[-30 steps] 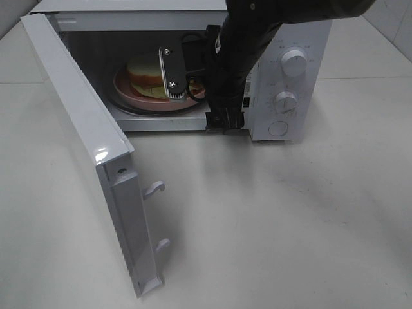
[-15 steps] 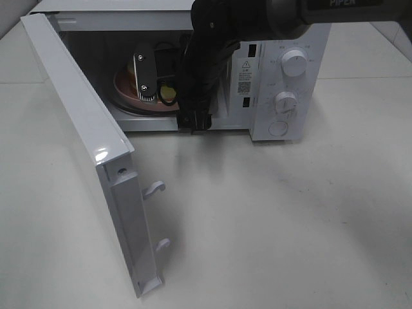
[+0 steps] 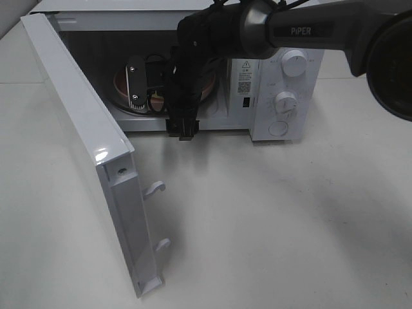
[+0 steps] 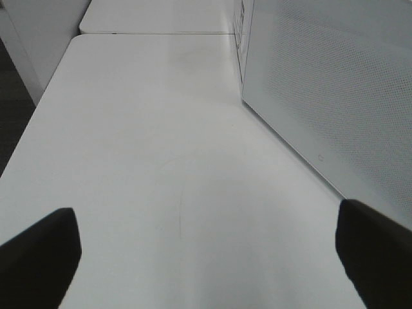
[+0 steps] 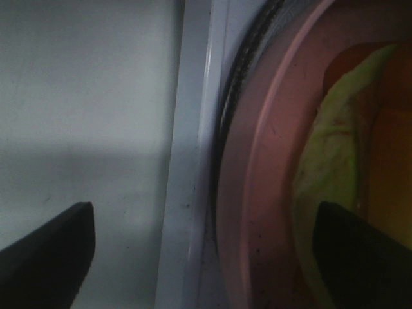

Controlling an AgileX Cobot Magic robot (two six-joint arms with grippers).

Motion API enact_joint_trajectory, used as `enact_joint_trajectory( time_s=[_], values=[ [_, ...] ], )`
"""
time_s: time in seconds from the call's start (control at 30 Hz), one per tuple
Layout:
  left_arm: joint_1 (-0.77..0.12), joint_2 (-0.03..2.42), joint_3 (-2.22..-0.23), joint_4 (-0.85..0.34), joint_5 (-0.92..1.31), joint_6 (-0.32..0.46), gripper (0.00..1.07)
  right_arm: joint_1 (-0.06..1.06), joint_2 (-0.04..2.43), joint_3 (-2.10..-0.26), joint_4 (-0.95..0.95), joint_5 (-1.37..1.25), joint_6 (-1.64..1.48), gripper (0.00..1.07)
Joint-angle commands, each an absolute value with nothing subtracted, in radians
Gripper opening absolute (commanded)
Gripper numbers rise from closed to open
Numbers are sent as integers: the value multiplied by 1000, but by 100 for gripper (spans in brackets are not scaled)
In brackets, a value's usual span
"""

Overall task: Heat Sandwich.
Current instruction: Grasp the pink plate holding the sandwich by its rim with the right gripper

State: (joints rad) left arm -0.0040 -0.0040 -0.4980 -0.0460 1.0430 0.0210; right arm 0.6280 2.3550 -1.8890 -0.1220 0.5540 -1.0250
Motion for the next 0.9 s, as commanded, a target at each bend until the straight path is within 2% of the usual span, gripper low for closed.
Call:
enact_joint_trajectory(
  time_s=[0.03,0.23,0.33,0.37,0.4,0.43,0.47,0.5,0.53,0.6,0.9],
  values=[
    [-3,-27,-496,-43,1034,12,103,628,2367,-1897,-118,557,-1021,87],
    [-3,-27,-496,-43,1034,12,103,628,2392,-1897,-109,557,-1021,84],
    [-3,-27,-496,-42,1034,12,103,628,2399,-1897,-102,557,-1021,68],
    [-3,-27,-496,-42,1034,12,103,628,2399,-1897,-102,557,-1021,68],
    [-3,-27,-496,-42,1035,12,103,628,2399,-1897,-102,558,-1021,60],
    [-3,-27,-496,-42,1035,12,103,628,2399,-1897,-102,564,-1021,40],
    [-3,-27,-496,-42,1035,12,103,628,2399,-1897,-102,567,-1021,29],
    [-3,-27,-496,-42,1035,12,103,628,2399,-1897,-102,573,-1020,19],
    [-3,-27,-496,-42,1035,12,103,628,2399,-1897,-102,573,-1020,19],
    [-3,-27,-496,-42,1035,12,103,628,2399,-1897,-100,583,-1020,0],
    [-3,-27,-496,-42,1035,12,103,628,2390,-1897,-100,591,-1021,0]
  ],
)
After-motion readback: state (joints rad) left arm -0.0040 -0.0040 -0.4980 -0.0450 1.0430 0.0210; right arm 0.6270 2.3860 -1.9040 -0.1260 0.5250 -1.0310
